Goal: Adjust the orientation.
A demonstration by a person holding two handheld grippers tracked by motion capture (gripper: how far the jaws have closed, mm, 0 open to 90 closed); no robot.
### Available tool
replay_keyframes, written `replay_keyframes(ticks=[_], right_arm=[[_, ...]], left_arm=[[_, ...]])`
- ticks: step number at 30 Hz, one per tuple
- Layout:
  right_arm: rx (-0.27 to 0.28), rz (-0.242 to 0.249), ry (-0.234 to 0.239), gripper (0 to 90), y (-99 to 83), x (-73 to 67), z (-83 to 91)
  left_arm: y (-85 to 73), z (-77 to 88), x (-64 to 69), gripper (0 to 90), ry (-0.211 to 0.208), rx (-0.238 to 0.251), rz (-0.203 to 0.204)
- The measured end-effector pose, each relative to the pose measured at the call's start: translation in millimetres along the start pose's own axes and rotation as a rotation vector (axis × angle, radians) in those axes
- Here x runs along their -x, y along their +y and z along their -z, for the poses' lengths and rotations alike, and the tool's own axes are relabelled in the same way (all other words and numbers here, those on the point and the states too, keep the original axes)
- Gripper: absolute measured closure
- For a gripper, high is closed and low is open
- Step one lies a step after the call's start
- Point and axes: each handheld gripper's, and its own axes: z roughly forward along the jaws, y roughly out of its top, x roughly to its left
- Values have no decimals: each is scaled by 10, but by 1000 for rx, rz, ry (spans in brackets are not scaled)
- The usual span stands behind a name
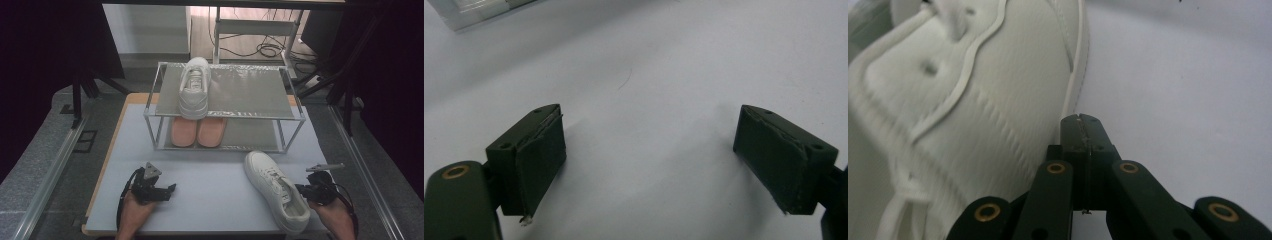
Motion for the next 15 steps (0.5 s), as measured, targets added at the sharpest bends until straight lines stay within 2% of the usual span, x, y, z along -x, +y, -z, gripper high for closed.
replay_keyframes(ticks=[4, 10, 15], right_arm=[[1, -6, 6, 900, -29, -15, 18], [-2, 10, -16, 900, 32, -74, -30], [-3, 37, 5, 900, 102, -162, -100]], left_arm=[[0, 0, 0, 133, 0, 0, 0], [0, 0, 0, 133, 0, 0, 0], [0, 0, 0, 133, 0, 0, 0]])
